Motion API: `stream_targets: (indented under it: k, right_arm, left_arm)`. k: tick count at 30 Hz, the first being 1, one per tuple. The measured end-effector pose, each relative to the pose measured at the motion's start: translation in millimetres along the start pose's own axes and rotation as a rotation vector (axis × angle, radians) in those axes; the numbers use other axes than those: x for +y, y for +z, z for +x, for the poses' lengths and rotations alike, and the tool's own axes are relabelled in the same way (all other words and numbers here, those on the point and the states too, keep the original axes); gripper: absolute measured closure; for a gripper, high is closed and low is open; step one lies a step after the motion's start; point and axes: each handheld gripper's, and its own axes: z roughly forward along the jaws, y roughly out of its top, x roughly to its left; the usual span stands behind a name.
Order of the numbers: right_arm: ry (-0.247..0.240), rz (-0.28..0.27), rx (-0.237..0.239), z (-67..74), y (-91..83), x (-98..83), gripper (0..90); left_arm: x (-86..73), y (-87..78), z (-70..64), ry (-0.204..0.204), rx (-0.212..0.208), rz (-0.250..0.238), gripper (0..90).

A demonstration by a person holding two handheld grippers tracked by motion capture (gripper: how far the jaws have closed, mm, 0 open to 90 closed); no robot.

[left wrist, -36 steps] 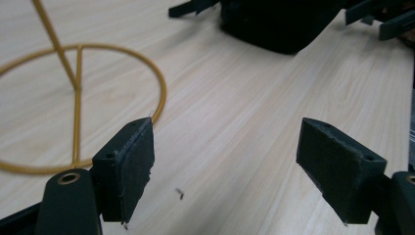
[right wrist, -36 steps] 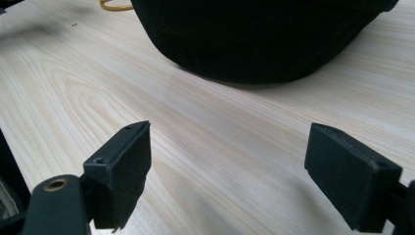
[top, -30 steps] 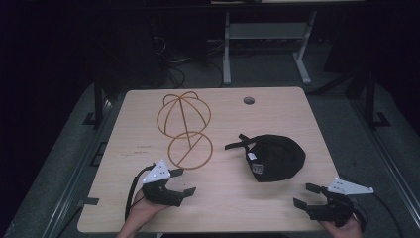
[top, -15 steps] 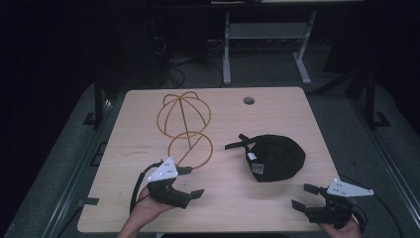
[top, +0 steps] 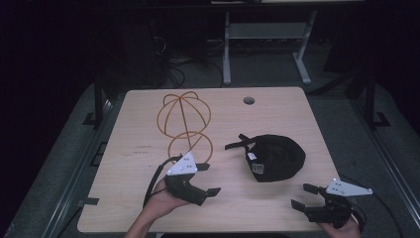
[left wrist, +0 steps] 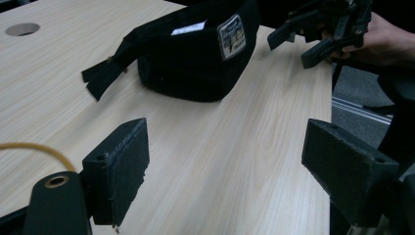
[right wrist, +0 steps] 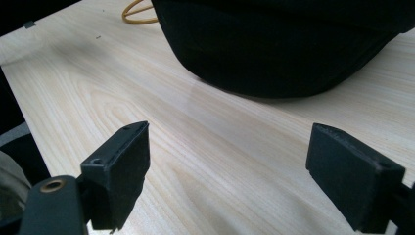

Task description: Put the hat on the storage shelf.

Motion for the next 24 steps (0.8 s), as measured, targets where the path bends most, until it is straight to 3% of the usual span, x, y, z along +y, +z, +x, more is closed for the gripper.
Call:
stream_targets:
  k: [18, 24]
  right_arm:
    - [-0.005, -0.001, 0.007, 0.1, -0.8, -0.6, 15.9]
    - [-0.007, 0.000, 0.013, -0.7, -1.2, -0.7, 15.9]
  left_arm:
    - [53.8, 29.8, -6.9, 0.071, -0.089, 0.041, 17.6]
    - [77.9, 52.1, -5.0, 0.099, -0.108, 0.077, 18.1]
